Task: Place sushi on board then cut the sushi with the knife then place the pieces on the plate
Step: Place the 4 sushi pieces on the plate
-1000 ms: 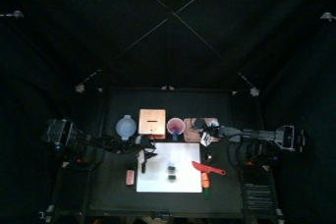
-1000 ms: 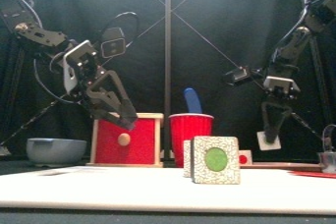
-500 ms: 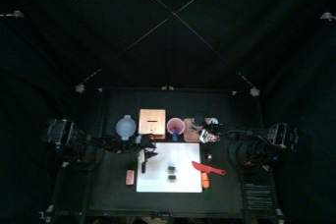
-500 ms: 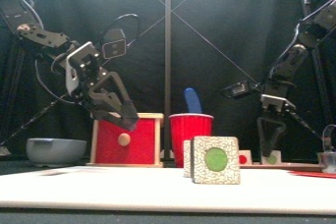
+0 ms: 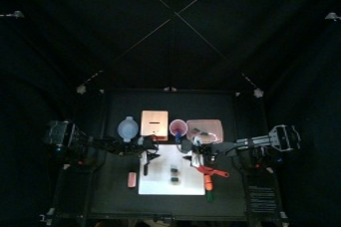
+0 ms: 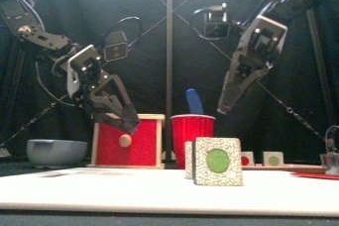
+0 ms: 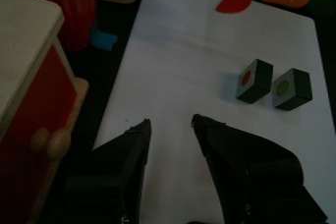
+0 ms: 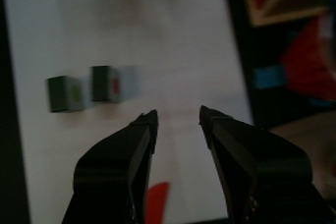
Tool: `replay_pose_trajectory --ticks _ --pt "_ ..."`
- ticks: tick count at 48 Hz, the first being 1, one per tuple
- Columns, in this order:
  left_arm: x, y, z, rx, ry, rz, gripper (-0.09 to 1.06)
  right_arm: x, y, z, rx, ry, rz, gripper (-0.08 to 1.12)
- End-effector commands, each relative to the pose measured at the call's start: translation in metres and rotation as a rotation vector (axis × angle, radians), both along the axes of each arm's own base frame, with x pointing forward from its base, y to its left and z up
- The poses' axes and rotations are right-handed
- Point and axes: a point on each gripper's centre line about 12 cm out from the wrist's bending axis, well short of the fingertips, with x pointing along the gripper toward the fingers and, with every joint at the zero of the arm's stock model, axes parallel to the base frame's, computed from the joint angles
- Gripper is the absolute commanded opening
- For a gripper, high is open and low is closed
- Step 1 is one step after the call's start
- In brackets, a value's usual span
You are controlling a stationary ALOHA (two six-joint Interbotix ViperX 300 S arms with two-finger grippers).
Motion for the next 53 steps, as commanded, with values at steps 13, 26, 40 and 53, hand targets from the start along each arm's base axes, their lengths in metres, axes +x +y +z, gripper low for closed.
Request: replay_pose_trajectory --ticks 13,26,40,53 --pt "0.006 0.001 0.008 0.001 -0.029 0.004 0.79 0.043 0.041 -0.016 0.046 0.012 0.066 0.78" --pt "0.006 -0.001 0.007 0.001 -0.026 -0.002 0.79 0.052 0.050 -0.027 0.054 0.032 0.074 0.78" --pt "0.005 -0.001 0.006 -0.001 -0.023 -0.001 0.79 0.060 0.054 -0.049 0.043 0.080 0.085 0.77" --pt "0.004 -0.001 0.005 0.000 -0.020 -0.002 0.79 0.059 0.051 -0.049 0.043 0.086 0.075 0.67"
